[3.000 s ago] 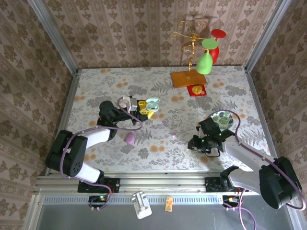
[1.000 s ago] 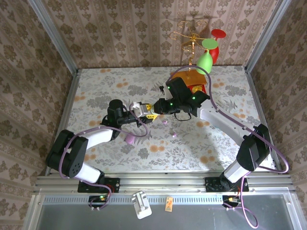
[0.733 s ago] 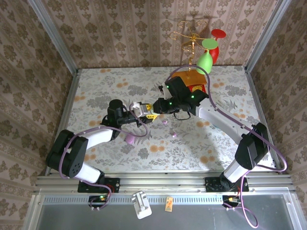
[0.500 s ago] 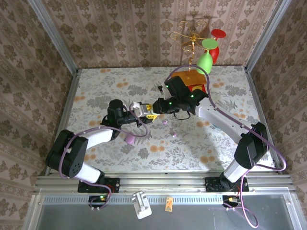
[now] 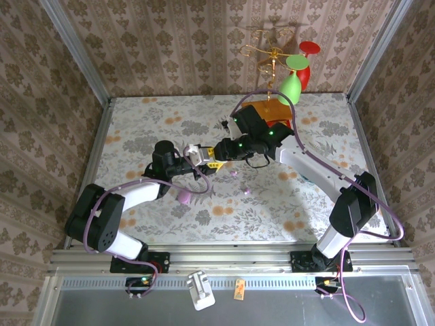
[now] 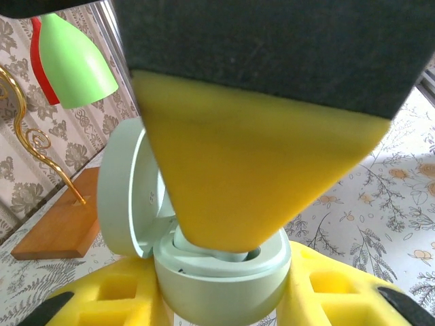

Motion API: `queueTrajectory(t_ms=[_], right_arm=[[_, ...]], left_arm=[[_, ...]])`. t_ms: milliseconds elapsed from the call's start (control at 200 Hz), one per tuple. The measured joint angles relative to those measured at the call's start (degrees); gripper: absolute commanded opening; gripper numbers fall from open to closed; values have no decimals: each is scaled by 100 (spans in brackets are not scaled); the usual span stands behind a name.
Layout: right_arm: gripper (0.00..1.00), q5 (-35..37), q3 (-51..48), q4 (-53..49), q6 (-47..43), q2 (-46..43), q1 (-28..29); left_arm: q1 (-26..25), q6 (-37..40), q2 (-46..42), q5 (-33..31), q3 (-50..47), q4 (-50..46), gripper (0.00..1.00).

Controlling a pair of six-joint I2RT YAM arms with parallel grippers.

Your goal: Insert the wireless bluetooth earbuds into the charging case

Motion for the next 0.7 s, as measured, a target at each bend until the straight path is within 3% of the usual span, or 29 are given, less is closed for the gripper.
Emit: queueTrajectory(t_ms=[145,460,700], right_arm=[[48,2,-15,11,-74,-92,0],[49,4,-343,452,-72,-1047,-256],[50,96,9,605,94,-549,-581]], left_arm=[[2,-28,0,31,0,55,21],[129,-328,0,308,-2,520,22],[118,-350,-2,428,-7,608,23]])
